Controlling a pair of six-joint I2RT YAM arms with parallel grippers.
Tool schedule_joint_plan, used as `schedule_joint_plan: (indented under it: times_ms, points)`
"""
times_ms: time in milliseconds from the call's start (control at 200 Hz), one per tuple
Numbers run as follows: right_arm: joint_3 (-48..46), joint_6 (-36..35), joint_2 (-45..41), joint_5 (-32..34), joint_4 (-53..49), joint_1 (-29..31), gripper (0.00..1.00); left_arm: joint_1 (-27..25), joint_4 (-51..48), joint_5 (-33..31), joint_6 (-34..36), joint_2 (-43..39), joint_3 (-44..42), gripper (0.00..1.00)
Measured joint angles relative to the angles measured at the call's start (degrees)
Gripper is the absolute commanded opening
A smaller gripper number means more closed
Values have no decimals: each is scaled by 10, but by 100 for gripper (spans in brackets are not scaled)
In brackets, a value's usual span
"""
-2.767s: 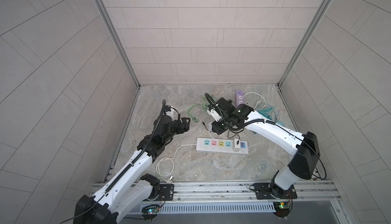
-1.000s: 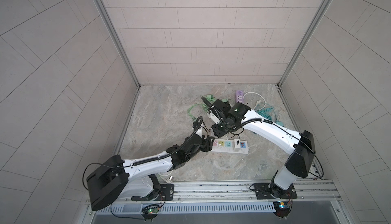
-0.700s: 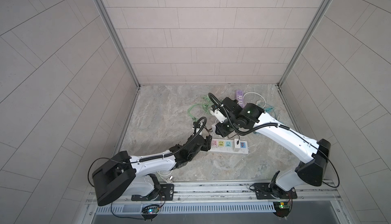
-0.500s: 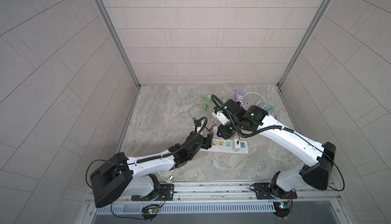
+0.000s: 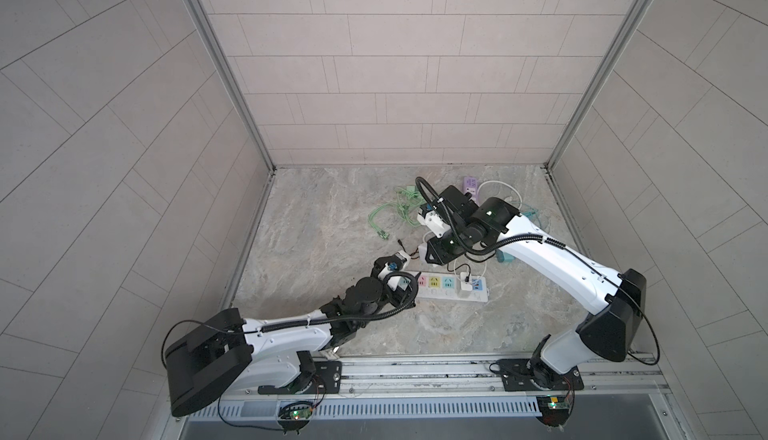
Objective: Insert the plug
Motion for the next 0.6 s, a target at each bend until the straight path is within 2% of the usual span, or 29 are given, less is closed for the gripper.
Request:
schedule_joint_plan:
  times_ms: [290,600]
  points:
    - [34,-10,42,-10,-35,0,4,-12,81,1,155,46,-1,86]
    - [36,-18,44,-35,-51,0,3,-15,163,-6,256,132,21,87]
